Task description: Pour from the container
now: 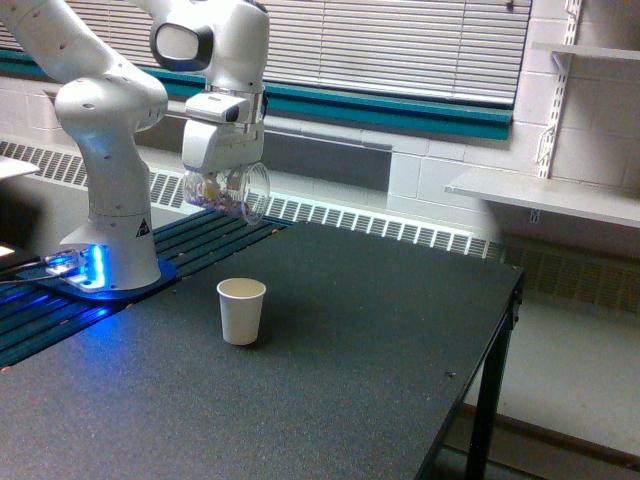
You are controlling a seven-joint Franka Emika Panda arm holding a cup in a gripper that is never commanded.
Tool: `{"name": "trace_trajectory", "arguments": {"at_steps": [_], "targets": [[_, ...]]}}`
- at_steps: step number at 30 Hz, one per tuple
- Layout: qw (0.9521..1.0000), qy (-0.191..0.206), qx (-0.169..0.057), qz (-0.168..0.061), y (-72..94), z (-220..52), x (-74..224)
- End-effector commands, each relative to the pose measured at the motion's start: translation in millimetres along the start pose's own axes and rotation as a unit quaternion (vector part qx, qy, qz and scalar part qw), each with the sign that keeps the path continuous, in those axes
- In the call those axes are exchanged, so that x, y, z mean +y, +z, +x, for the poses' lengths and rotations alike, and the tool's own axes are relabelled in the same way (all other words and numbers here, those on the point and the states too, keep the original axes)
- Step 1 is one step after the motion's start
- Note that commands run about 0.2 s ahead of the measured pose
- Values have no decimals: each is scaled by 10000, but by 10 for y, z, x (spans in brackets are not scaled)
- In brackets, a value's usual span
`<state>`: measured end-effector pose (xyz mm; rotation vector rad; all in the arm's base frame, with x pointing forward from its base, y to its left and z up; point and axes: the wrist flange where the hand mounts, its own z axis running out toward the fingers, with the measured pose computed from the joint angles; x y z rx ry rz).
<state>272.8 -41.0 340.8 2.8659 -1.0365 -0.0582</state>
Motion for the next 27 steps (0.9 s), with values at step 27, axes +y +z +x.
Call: {"name": "trace_trajectory", "arguments": {"at_steps": [27], "targets": [[9968, 204, -627, -450, 488, -80, 230]]}}
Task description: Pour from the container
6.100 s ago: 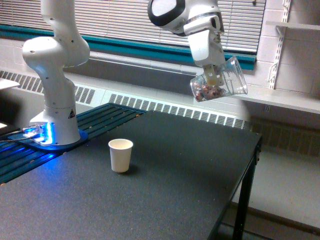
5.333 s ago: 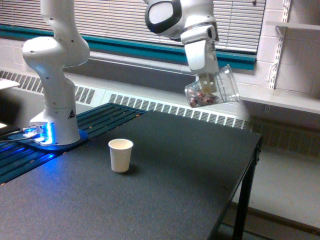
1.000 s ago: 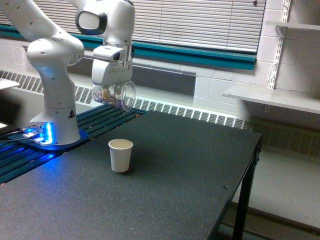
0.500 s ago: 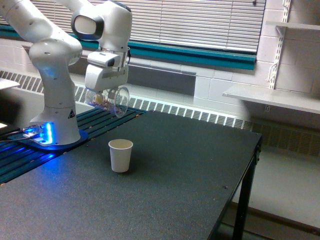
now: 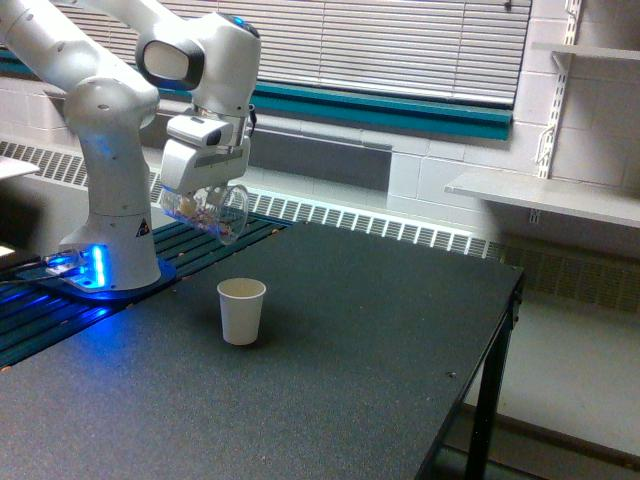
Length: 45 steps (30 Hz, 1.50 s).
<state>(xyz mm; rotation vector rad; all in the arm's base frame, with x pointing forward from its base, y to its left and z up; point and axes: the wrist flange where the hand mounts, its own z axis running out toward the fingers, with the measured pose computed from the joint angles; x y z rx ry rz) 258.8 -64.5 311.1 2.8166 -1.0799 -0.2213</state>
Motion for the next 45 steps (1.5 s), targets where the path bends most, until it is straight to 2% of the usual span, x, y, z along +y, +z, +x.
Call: {"name": "trace_trajectory", "arguments": {"at_steps": [1, 13, 21, 34, 45], "targets": [[9997, 31, -158, -183, 192, -105, -6], [9988, -178, -160, -430, 333, -60, 95], [9981, -316, -157, -515, 399, -66, 73], [9978, -339, -131, -555, 418, -68, 66], [9983, -284, -107, -502, 404, -66, 57]]}}
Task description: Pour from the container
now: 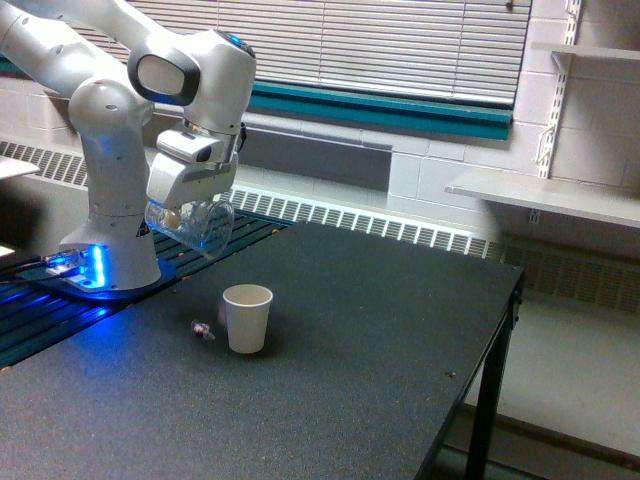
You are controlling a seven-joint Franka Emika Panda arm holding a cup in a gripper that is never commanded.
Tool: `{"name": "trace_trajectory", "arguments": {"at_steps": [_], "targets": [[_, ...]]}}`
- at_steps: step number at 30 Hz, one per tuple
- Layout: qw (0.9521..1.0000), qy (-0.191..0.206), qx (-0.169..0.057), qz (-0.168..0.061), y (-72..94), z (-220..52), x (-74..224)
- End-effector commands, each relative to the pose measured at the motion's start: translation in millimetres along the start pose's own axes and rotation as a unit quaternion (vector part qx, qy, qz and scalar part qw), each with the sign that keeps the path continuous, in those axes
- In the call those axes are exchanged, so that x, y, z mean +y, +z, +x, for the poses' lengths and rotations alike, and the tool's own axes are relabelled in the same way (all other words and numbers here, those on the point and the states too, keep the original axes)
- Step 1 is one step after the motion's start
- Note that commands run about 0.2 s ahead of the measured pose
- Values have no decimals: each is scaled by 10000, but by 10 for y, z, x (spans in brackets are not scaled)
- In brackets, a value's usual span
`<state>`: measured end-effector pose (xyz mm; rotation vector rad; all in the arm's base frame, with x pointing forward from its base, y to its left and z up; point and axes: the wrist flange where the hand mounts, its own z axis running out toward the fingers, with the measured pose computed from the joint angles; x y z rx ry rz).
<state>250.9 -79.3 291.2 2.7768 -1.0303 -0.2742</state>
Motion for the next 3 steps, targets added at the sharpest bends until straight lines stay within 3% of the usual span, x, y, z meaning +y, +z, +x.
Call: {"name": "trace_trajectory", "arguments": {"at_steps": [1, 3], "targets": [[9997, -189, -16, -176, 179, -119, -89], [9997, -176, -2, -145, 173, -117, -95]]}}
